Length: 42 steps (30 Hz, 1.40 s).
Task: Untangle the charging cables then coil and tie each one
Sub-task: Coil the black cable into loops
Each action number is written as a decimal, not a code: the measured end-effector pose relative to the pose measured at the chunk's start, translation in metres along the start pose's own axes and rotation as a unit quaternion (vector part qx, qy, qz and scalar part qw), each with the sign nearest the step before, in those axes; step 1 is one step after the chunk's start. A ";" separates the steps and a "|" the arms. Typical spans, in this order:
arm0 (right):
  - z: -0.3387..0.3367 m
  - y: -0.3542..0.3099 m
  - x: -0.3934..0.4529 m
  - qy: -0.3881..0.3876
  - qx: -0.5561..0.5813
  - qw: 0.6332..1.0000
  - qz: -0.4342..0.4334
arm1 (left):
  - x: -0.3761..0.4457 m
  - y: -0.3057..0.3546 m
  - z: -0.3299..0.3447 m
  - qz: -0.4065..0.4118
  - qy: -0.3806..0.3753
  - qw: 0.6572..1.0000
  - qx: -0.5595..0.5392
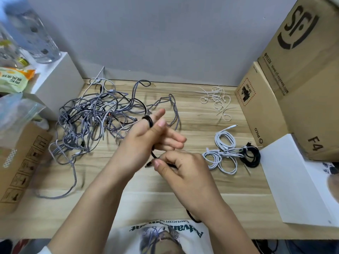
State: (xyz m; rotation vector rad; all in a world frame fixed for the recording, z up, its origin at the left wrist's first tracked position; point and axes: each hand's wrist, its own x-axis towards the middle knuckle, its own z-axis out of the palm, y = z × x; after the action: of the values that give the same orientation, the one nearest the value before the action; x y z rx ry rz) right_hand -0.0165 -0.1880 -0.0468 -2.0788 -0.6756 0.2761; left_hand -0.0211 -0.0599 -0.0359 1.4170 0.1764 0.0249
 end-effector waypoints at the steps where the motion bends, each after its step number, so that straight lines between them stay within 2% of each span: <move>1: -0.001 -0.001 0.000 0.005 -0.002 1.000 -0.002 | -0.001 -0.002 0.000 -0.019 -0.001 0.998 0.066; 3: -0.003 -0.005 0.000 0.015 -0.003 1.000 0.008 | -0.007 -0.006 -0.005 -0.044 -0.022 0.983 0.177; 5: -0.007 -0.006 0.000 0.028 0.010 0.999 0.024 | -0.010 -0.006 -0.005 -0.091 -0.067 0.969 0.219; 7: -0.011 -0.005 0.000 0.040 0.062 0.997 0.036 | -0.010 -0.001 -0.005 -0.121 -0.101 0.962 0.225; 9: -0.017 -0.003 0.001 0.052 0.132 0.989 0.034 | -0.012 0.002 -0.007 -0.127 -0.170 0.959 0.186; 13: -0.019 -0.003 0.002 0.036 0.208 0.977 0.007 | -0.007 -0.001 -0.019 -0.191 -0.327 0.925 0.036; 16: -0.015 0.002 0.005 0.074 0.228 0.971 -0.004 | -0.008 -0.002 -0.024 -0.196 -0.400 0.888 -0.116; 18: -0.017 0.004 0.008 0.081 0.216 0.973 -0.024 | -0.011 -0.003 -0.024 -0.161 -0.423 0.858 -0.242; 20: -0.018 0.005 0.010 0.072 0.188 0.979 -0.040 | -0.014 0.002 -0.018 -0.128 -0.433 0.809 -0.376; 21: -0.018 0.006 0.011 0.063 0.175 0.982 -0.036 | -0.014 0.006 -0.016 -0.116 -0.428 0.786 -0.430; 22: -0.016 0.006 0.011 0.049 0.161 0.985 -0.026 | -0.013 0.012 -0.015 -0.101 -0.414 0.777 -0.463; 24: -0.013 0.007 0.009 0.014 0.113 0.994 -0.008 | -0.011 0.022 -0.013 -0.051 -0.354 0.799 -0.483; 25: -0.011 0.006 0.007 -0.005 0.084 0.996 -0.002 | -0.010 0.025 -0.010 -0.026 -0.306 0.824 -0.476; 26: -0.009 0.005 0.005 -0.022 0.057 0.998 0.001 | -0.008 0.027 -0.005 -0.009 -0.232 0.865 -0.445; 28: -0.005 0.003 0.001 -0.038 0.003 0.999 -0.009 | -0.007 0.022 -0.001 0.021 -0.075 0.942 -0.326; 29: -0.005 0.002 -0.001 -0.034 -0.025 0.999 -0.020 | -0.008 0.017 -0.001 0.031 -0.014 0.965 -0.261; 30: -0.005 0.002 -0.002 -0.023 -0.043 0.998 -0.029 | -0.009 0.015 0.002 0.037 0.009 0.978 -0.206; 34: -0.009 0.003 -0.004 0.010 -0.031 0.999 -0.022 | -0.008 0.005 0.006 -0.006 0.014 0.997 -0.069; 38: -0.011 0.000 -0.004 0.027 0.014 0.999 -0.020 | -0.004 -0.007 -0.005 -0.027 0.049 0.992 0.111; 39: -0.013 0.001 -0.002 0.039 0.020 0.999 -0.025 | -0.005 -0.009 -0.007 -0.041 0.044 0.988 0.140; 42: -0.020 0.002 0.006 0.061 0.051 0.996 -0.049 | -0.011 -0.009 -0.007 -0.082 -0.038 0.984 0.155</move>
State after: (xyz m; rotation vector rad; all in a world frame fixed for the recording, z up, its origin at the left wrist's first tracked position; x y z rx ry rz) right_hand -0.0025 -0.1995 -0.0369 -1.9418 -0.6734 0.1233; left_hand -0.0337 -0.0555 -0.0444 1.7061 0.2403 -0.1996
